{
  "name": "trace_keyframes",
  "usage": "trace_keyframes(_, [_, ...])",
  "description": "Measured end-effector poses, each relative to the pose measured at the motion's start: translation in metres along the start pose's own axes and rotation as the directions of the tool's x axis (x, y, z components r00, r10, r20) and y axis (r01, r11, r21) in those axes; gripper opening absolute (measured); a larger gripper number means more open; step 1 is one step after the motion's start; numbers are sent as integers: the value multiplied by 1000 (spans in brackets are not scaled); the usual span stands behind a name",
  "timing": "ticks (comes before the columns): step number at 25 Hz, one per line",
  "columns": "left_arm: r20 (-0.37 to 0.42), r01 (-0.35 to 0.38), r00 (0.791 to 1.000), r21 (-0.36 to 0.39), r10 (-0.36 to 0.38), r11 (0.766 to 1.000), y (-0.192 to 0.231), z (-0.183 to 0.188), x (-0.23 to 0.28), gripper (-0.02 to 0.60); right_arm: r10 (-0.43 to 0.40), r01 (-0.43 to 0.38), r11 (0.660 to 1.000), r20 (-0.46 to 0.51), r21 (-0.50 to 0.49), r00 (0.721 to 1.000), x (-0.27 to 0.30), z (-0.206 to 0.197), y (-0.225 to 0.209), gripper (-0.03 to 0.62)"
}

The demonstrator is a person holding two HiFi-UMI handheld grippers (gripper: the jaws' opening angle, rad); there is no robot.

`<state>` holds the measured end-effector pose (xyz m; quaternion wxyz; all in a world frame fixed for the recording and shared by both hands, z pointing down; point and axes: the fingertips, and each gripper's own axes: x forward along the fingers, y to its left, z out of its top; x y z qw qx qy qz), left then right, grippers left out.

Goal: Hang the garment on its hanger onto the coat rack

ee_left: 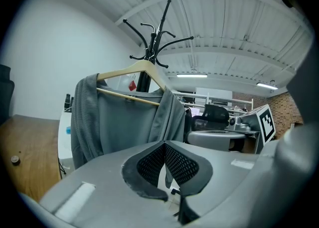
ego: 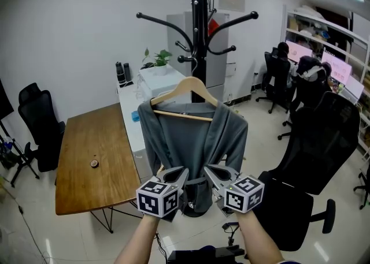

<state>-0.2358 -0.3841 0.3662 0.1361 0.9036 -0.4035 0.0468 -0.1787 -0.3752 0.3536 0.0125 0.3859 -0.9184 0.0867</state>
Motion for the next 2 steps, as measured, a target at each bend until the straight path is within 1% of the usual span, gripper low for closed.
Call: trace_keyframes(2, [-2,1,1000,1,-1,1000,-1,0,0,6,3,-3,1000,0,1,1000,0,0,1,0])
